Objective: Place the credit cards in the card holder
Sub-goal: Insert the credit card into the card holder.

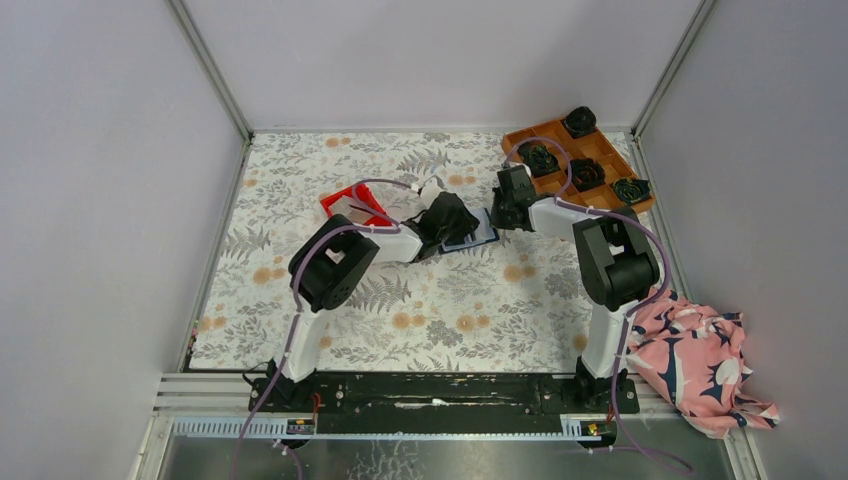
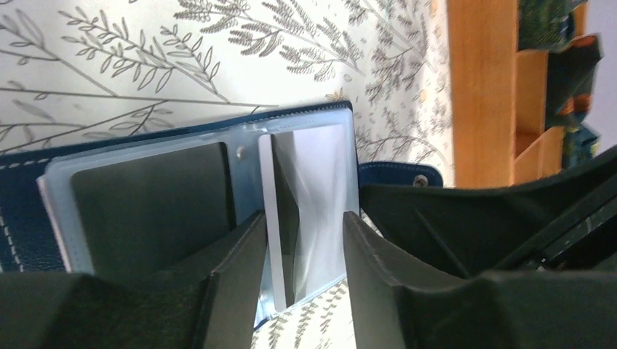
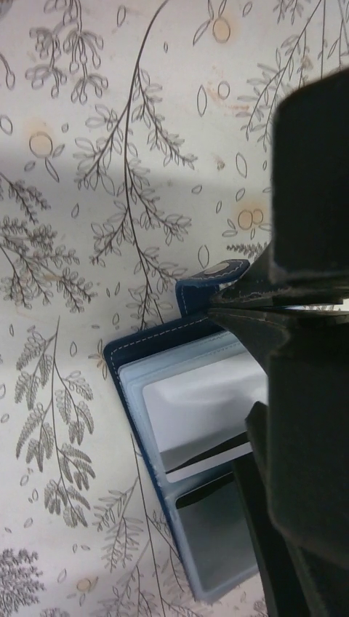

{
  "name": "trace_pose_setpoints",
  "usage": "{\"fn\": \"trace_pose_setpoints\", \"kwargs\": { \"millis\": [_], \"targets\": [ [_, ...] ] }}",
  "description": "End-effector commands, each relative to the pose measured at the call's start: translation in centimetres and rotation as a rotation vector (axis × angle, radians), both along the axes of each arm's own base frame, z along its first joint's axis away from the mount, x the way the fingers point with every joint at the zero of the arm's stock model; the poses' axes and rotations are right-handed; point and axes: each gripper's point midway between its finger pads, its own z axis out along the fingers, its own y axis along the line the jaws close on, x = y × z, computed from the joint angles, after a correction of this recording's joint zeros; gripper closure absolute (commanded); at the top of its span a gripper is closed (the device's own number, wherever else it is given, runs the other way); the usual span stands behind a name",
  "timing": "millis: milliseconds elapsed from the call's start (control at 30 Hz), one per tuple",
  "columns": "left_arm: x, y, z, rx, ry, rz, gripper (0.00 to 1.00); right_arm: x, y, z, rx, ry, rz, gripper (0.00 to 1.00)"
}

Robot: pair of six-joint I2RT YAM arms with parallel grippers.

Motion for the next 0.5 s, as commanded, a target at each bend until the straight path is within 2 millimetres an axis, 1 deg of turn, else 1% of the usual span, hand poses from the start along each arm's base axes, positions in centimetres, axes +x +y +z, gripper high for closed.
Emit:
{"fn": "trace_pose_setpoints", "kwargs": {
  "millis": [0,33,67,100,133,333,467],
  "targets": [
    [-3.7,3.5,-3.8,0.278,0.110,-0.050,0.48,-4.0,1.4,-2.9,0.038,0.158,0.050,1.00],
    [-3.7,3.7,-3.4,0.291,0.104,-0.054,0.47,-4.0,1.6,-2.8,0.042,0.158,0.053,1.00],
    [-3.6,3.8,-3.2,0.303,0.098,-0.061,0.39,-3.9,1.6,-2.8,0.044,0.157,0.053,1.00],
    [-3.6,3.8,-2.8,0.307,0.092,-0.065,0.35,-4.0,1.6,-2.8,0.045,0.158,0.051,1.00],
    [-3.5,3.7,-2.5,0.308,0.086,-0.070,0.35,-3.9,1.6,-2.8,0.044,0.157,0.051,1.00],
    [-3.1,3.8,-0.9,0.331,0.053,-0.078,0.35,-4.1,1.5,-2.5,0.052,0.148,0.055,0.99],
    [-2.9,3.6,-1.5,0.344,0.070,-0.091,0.40,-4.4,1.6,-2.4,0.059,0.149,0.060,1.00]
  ]
}}
